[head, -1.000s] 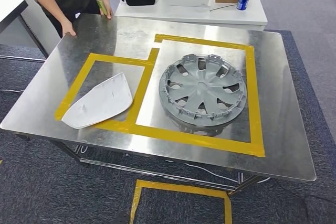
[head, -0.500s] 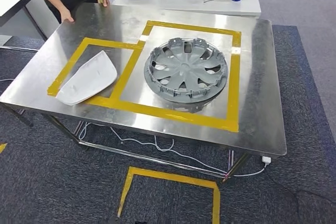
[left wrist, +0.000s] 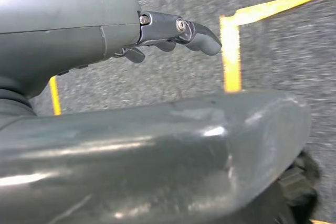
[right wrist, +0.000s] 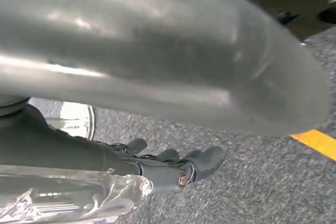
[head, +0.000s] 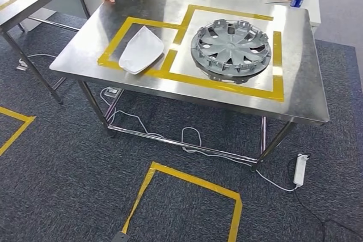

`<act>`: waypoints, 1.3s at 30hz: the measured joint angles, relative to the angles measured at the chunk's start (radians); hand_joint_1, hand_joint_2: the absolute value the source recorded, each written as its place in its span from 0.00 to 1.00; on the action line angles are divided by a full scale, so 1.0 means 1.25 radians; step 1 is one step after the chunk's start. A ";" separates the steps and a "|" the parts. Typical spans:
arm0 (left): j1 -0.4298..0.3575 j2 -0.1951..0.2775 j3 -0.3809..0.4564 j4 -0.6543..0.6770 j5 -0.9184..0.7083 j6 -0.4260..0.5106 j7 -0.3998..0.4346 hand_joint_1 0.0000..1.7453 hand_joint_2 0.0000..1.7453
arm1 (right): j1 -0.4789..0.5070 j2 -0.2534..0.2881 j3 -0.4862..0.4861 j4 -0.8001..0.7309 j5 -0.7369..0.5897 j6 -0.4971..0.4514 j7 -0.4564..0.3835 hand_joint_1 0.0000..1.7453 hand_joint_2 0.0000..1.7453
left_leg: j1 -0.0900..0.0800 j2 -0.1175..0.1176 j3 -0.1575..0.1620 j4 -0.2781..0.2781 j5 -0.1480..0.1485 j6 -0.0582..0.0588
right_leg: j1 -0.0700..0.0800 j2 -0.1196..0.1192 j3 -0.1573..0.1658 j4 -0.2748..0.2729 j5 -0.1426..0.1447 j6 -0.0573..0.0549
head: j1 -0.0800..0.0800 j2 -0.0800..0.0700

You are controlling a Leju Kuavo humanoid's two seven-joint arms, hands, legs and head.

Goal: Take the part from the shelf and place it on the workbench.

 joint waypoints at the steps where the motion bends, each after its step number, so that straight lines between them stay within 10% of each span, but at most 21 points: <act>1: 0.000 0.000 0.000 0.000 0.000 0.000 0.000 0.00 0.00 | -0.001 0.000 0.002 0.000 0.004 0.001 0.001 0.00 0.00 | 0.003 -0.009 -0.014 0.001 0.012 -0.005 | -0.004 0.004 0.028 -0.025 0.025 0.003 | 0.000 0.000; 4: -0.008 0.000 0.005 0.000 0.006 -0.004 0.003 0.00 0.00 | -0.002 0.000 0.012 0.000 0.019 0.009 0.005 0.00 0.00 | 0.010 -0.039 -0.047 0.002 0.046 -0.022 | -0.016 0.055 0.153 -0.196 0.043 0.007 | 0.001 0.000; 6: -0.016 0.001 0.009 0.000 0.011 -0.010 0.010 0.00 0.00 | -0.002 0.001 0.018 0.001 0.030 0.015 0.009 0.00 0.00 | 0.011 -0.057 -0.053 -0.003 0.068 -0.032 | -0.015 0.073 0.182 -0.251 0.026 -0.004 | 0.004 0.000; 9: -0.031 0.002 0.017 0.000 0.019 -0.028 0.034 0.00 0.00 | -0.008 0.000 0.028 0.001 0.051 0.024 0.013 0.00 0.00 | 0.013 -0.051 -0.065 -0.001 0.065 -0.044 | -0.013 0.046 0.163 -0.249 0.043 -0.032 | 0.006 0.000; 11: -0.048 0.002 0.021 -0.001 0.023 -0.044 0.046 0.00 0.00 | -0.011 -0.001 0.036 0.001 0.064 0.030 0.014 0.00 0.00 | 0.012 -0.012 -0.085 0.059 -0.010 -0.045 | -0.012 0.023 0.144 -0.250 0.059 -0.046 | 0.001 0.000; 13: -0.069 0.002 0.024 -0.003 0.027 -0.059 0.053 0.00 0.00 | -0.009 -0.003 0.042 0.001 0.074 0.035 0.014 0.00 0.00 | 0.011 0.007 -0.108 0.163 -0.077 -0.048 | -0.009 -0.003 0.125 -0.250 0.075 -0.051 | -0.004 0.000; 15: -0.085 0.004 0.027 -0.004 0.033 -0.072 0.060 0.00 0.00 | -0.009 -0.005 0.049 0.001 0.084 0.039 0.014 0.00 0.00 | 0.011 0.012 -0.110 0.233 -0.066 -0.050 | -0.007 -0.030 0.107 -0.249 0.090 -0.051 | -0.005 0.000; 17: -0.097 0.006 0.030 -0.007 0.042 -0.083 0.071 0.00 0.00 | -0.011 -0.006 0.057 0.001 0.095 0.042 0.014 0.00 0.00 | 0.009 0.025 -0.056 0.192 -0.023 -0.044 | -0.003 -0.052 0.093 -0.248 0.103 -0.048 | -0.005 0.000; 20: -0.124 0.011 0.032 -0.015 0.056 -0.095 0.089 0.00 0.00 | -0.012 -0.007 0.067 0.001 0.110 0.048 0.014 0.00 0.00 | -0.001 0.078 0.063 0.030 -0.031 -0.028 | 0.004 -0.081 0.084 -0.245 0.112 -0.041 | -0.005 0.000; 23: -0.151 0.018 0.032 -0.019 0.068 -0.103 0.101 0.00 0.00 | -0.017 -0.008 0.075 0.001 0.123 0.051 0.014 0.00 0.00 | -0.005 0.073 0.078 -0.020 -0.048 -0.017 | 0.007 -0.109 0.080 -0.242 0.118 -0.031 | -0.004 0.000; 26: -0.159 0.025 0.032 -0.022 0.075 -0.108 0.108 0.00 0.00 | -0.020 -0.010 0.082 0.001 0.129 0.053 0.013 0.00 0.00 | 0.001 0.049 0.074 -0.026 -0.043 -0.009 | 0.002 -0.062 0.062 -0.208 0.098 -0.017 | 0.000 0.000; 28: -0.166 0.026 0.033 -0.024 0.078 -0.111 0.110 0.00 0.00 | -0.017 -0.011 0.086 0.001 0.132 0.054 0.012 0.00 0.00 | 0.002 0.028 0.071 -0.027 -0.041 -0.004 | -0.003 -0.011 0.018 -0.112 0.052 -0.008 | 0.004 0.000; 31: -0.171 0.028 0.033 -0.024 0.081 -0.115 0.109 0.00 0.00 | -0.010 -0.012 0.091 0.001 0.134 0.055 0.012 0.00 0.00 | 0.002 -0.005 0.072 -0.026 -0.043 -0.001 | -0.006 0.001 -0.038 -0.005 0.032 -0.002 | 0.006 0.000; 35: -0.172 0.029 0.033 -0.024 0.084 -0.117 0.104 0.00 0.00 | -0.009 -0.014 0.092 0.003 0.136 0.056 0.011 0.00 0.00 | 0.004 -0.043 0.088 -0.024 -0.054 -0.013 | -0.022 0.039 0.047 -0.188 0.125 0.005 | 0.007 0.000; 39: -0.175 0.031 0.032 -0.026 0.089 -0.120 0.099 0.00 0.00 | -0.010 -0.015 0.093 0.005 0.137 0.056 0.010 0.00 0.00 | 0.009 -0.071 0.084 -0.023 -0.066 -0.027 | -0.023 0.048 0.081 -0.237 0.104 -0.014 | 0.006 0.000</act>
